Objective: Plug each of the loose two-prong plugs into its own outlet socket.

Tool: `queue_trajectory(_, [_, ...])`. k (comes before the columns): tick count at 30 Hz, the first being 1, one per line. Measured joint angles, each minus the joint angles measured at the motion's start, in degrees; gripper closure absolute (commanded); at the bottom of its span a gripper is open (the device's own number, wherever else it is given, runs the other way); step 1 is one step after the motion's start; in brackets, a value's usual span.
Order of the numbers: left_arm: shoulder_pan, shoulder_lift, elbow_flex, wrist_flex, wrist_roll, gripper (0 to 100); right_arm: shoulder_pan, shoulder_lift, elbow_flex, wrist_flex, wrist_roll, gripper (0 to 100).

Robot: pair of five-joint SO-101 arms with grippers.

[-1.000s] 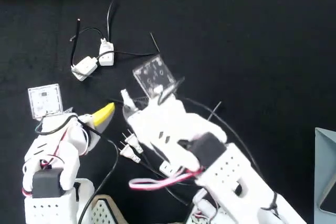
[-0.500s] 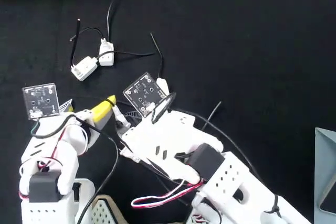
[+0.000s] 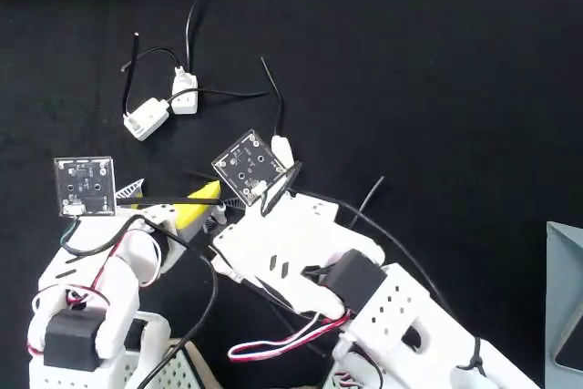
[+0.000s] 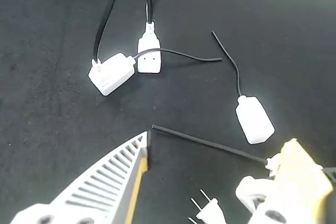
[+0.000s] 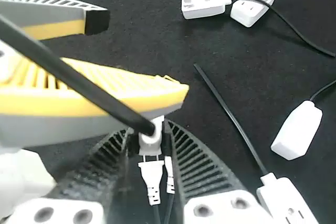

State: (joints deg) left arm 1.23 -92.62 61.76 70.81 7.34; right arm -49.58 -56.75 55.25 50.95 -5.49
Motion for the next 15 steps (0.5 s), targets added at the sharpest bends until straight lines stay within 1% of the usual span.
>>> queue_trajectory(8, [0.26,-0.35,0.0,0.0,-2.11,62,2.9,0.0,0.0,0.44,0.0,98.5])
queue_trajectory(11, [0.26,-0.35,0.0,0.09,-2.11,62,6.59,0.0,-0.44,4.31,0.0,98.5])
queue_trajectory(15, [-5.01,-0.35,0.0,0.09,-2.11,62,14.95,0.0,-6.68,13.98,0.0,98.5])
